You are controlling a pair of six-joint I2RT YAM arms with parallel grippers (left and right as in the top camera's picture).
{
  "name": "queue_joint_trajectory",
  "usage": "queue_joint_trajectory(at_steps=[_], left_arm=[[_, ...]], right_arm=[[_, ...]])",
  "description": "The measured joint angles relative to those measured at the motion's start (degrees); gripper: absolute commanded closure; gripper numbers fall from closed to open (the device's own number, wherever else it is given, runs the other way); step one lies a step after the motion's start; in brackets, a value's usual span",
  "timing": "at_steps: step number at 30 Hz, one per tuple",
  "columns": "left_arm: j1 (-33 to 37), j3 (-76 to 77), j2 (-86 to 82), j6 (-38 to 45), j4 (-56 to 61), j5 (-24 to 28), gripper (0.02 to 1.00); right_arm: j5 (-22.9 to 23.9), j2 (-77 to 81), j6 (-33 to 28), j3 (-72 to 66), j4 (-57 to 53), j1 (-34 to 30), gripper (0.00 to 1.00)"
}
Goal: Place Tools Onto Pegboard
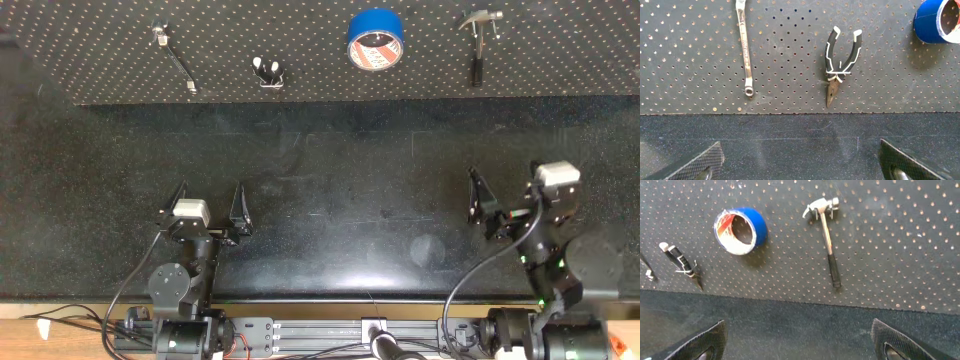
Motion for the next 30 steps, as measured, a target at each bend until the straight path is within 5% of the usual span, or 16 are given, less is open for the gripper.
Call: queue_joint_trajectory(at_steps=[11,19,24,30], left_arm=[[0.0,0.0,0.0,0.0,0.0,0.0,0.023],[0.0,0.0,0.0,0.0,0.0,0.0,0.023],[0.0,0.0,0.0,0.0,0.0,0.0,0.023],[0.0,0.0,0.0,0.0,0.0,0.0,0.023]], right_arm=[[3.3,-17.6,4.5,-23.7,21.1,0.0,0.064],[11.2,-20.0,6.1,-29.2,18.0,3.9,0.064],[11.8,-20.0,-3.3,-29.2,18.0,3.4,0.062],[12.0,-20.0,-4.8,-29.2,18.0,1.2,0.062]])
